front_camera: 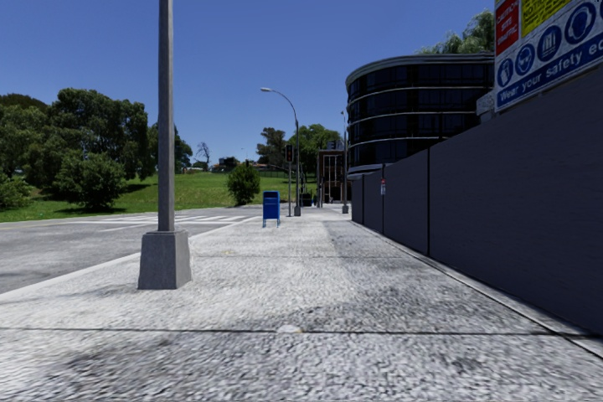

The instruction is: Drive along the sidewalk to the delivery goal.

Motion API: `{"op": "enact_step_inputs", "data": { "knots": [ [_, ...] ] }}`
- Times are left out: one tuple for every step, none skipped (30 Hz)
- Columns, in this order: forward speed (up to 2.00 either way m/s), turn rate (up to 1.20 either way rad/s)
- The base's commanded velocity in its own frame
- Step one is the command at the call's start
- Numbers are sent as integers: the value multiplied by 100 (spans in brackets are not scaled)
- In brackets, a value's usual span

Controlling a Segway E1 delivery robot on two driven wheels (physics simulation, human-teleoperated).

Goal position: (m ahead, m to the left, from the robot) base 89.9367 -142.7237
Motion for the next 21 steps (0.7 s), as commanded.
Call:
{"op": "enact_step_inputs", "data": {
  "knots": [
    [200,0],
    [200,0],
    [200,0],
    [200,0],
    [200,0],
    [200,0],
    [200,0],
    [200,0],
    [200,0],
    [200,0],
    [200,0],
    [200,0],
    [200,0],
    [200,0],
    [200,0],
    [200,0],
    [200,0],
    [200,0],
    [200,0],
    [200,0],
    [200,0]
  ]
}}
